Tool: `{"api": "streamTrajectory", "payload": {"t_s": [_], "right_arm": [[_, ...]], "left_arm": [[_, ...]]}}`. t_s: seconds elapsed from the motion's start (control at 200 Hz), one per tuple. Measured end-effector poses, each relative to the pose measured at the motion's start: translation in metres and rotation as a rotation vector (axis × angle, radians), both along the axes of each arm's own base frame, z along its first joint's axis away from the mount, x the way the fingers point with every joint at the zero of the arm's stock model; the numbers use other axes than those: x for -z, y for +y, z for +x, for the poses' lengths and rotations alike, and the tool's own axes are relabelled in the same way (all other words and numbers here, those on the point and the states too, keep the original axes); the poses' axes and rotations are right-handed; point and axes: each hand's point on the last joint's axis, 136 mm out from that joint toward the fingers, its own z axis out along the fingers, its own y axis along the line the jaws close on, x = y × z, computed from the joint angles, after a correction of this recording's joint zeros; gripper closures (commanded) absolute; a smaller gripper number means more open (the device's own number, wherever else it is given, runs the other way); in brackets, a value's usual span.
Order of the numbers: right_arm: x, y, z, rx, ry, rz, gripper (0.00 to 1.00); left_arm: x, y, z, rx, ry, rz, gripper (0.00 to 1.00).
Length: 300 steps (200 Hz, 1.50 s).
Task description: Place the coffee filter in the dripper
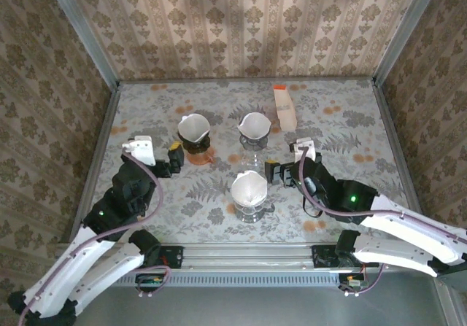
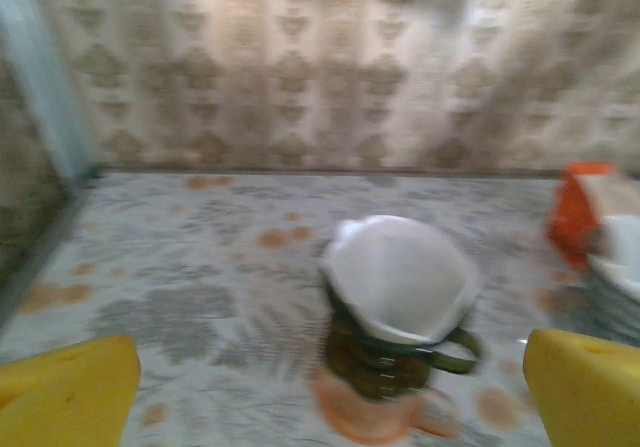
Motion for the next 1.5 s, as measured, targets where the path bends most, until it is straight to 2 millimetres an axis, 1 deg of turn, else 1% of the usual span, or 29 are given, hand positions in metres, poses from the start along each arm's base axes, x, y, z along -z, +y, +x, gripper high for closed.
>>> {"api": "streamTrajectory", "payload": {"t_s": [0.085, 0.14, 0.225, 0.325, 0.4, 0.565, 0.665, 0.845, 0.94, 1.05, 1.16, 1.255, 1.345, 1.405, 1.5], "right_arm": [[0.003, -0.006, -0.001, 0.015, -0.016, 0.006, 0.0], [0.004, -0.011, -0.001, 0.021, -0.026, 0.008, 0.0], [0.004, -0.018, -0.003, 0.033, -0.043, 0.016, 0.0], [0.001, -0.026, -0.004, 0.054, -0.066, 0.037, 0.0], [0.0, -0.031, -0.005, 0.063, -0.076, 0.051, 0.0], [0.004, -0.036, -0.007, 0.066, -0.082, 0.058, 0.0], [0.005, -0.04, -0.009, 0.072, -0.084, 0.062, 0.0], [0.005, -0.053, -0.014, 0.095, -0.105, 0.1, 0.0], [0.012, -0.058, -0.018, 0.094, -0.114, 0.115, 0.0], [0.023, -0.061, -0.02, 0.095, -0.108, 0.107, 0.0], [0.027, -0.061, -0.019, 0.095, -0.102, 0.091, 0.0], [0.032, -0.06, -0.018, 0.097, -0.093, 0.061, 0.0], [0.037, -0.061, -0.016, 0.106, -0.082, 0.032, 0.0], [0.037, -0.063, -0.014, 0.122, -0.084, 0.023, 0.0], [0.037, -0.072, -0.01, 0.167, -0.093, 0.01, 0.0]], "left_arm": [[0.013, 0.027, 0.014, -0.125, 0.035, 0.032, 0.0], [0.023, 0.041, 0.024, -0.183, 0.063, 0.04, 0.0], [0.044, 0.061, 0.042, -0.261, 0.133, 0.055, 0.0], [0.073, 0.078, 0.063, -0.321, 0.225, 0.068, 0.0], [0.096, 0.09, 0.075, -0.359, 0.276, 0.072, 0.0], [0.143, 0.111, 0.087, -0.41, 0.338, 0.108, 0.0], [0.164, 0.112, 0.096, -0.402, 0.353, 0.142, 0.0], [0.178, 0.111, 0.118, -0.384, 0.292, 0.184, 0.0], [0.19, 0.115, 0.126, -0.389, 0.275, 0.201, 0.0], [0.2, 0.115, 0.135, -0.378, 0.249, 0.215, 0.0], [0.211, 0.114, 0.14, -0.359, 0.248, 0.215, 0.0], [0.214, 0.113, 0.146, -0.335, 0.252, 0.214, 0.0], [0.209, 0.108, 0.151, -0.301, 0.223, 0.197, 0.0], [0.204, 0.105, 0.153, -0.28, 0.166, 0.182, 0.0], [0.215, 0.104, 0.147, -0.264, 0.179, 0.182, 0.0]]}}
